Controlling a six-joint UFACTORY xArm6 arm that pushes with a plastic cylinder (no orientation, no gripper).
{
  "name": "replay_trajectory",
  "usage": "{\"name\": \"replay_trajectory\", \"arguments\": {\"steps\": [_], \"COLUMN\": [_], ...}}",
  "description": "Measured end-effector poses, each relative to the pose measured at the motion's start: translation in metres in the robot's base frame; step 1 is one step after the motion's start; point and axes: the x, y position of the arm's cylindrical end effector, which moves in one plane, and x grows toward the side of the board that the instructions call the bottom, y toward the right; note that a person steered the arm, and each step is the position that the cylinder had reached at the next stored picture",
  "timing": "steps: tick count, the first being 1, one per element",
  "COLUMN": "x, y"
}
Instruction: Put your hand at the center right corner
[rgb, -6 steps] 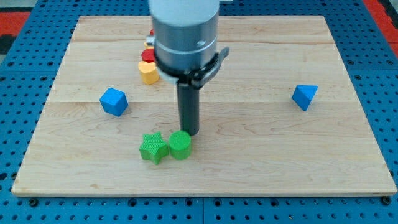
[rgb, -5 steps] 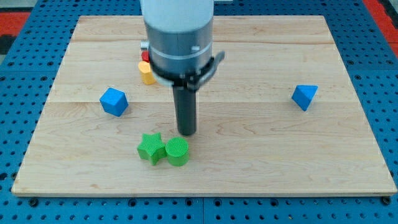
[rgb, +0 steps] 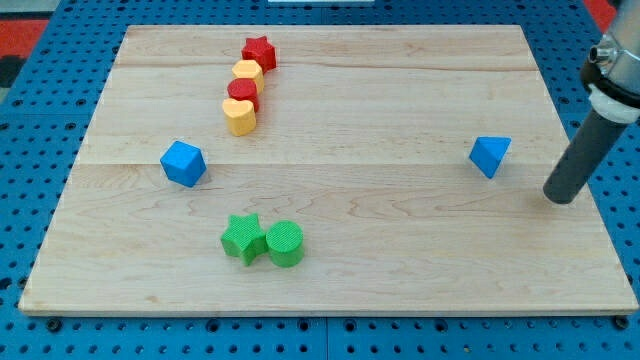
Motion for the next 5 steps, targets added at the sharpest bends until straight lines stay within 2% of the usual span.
{"name": "replay_trajectory", "arguments": {"steps": [3, 4, 5], "x": [-0.028, -0.056, -0.061], "y": [0.023, 0.016, -0.023]}}
